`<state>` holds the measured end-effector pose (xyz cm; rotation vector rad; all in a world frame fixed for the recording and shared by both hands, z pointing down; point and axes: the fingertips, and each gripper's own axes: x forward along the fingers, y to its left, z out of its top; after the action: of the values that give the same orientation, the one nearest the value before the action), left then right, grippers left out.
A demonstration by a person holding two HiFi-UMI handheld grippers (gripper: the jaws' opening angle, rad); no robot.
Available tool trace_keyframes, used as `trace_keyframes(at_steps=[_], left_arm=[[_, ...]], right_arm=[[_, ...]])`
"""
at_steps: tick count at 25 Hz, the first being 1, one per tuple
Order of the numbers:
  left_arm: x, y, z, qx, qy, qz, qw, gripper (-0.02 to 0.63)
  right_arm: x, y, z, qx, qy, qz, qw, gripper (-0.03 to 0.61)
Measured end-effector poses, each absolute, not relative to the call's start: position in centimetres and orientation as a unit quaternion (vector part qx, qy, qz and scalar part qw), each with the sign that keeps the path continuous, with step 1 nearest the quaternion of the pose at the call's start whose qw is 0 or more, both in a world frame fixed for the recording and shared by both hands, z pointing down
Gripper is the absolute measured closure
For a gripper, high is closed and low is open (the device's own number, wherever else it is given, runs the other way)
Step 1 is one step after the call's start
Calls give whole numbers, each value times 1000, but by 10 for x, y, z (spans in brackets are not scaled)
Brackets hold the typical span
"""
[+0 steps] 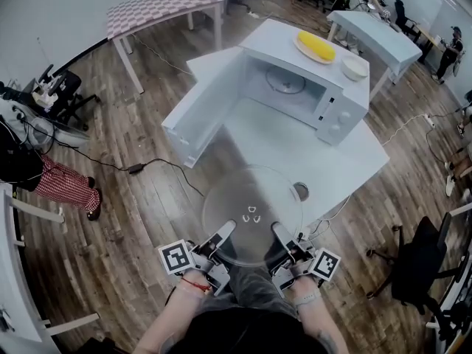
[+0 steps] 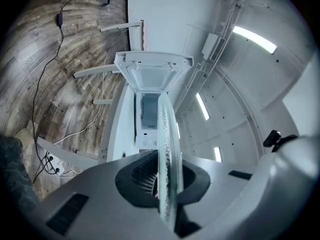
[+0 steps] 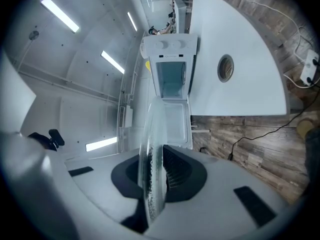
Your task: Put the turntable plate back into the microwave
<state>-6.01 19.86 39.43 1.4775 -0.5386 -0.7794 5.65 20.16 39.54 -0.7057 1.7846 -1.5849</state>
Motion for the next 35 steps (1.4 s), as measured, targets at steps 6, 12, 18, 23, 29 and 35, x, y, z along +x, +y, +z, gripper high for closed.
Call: trace_keyframes(at_steps=[6, 12, 18, 23, 29, 35], left_arm=[[-59, 167, 397, 646, -238, -338, 642, 583], [-52, 136, 401, 648, -237, -333, 642, 583], [-42, 105, 406, 648, -234, -327, 647, 583], [-33, 83, 411, 645, -234, -321, 653, 583], [-29, 56, 413, 644, -240, -321, 651, 583], [-27, 37, 415, 642, -248, -327, 648, 583]], right_arm=[[57, 171, 398, -272, 677, -605, 320, 537], [65, 141, 402, -278, 672, -604, 326, 537], [76, 112, 406, -284, 668, -603, 329, 537], [84, 91, 412, -289, 662, -607, 332, 537], [88, 63, 414, -282, 663, -611, 328, 537], [90, 41, 417, -273, 665, -615, 324, 537]])
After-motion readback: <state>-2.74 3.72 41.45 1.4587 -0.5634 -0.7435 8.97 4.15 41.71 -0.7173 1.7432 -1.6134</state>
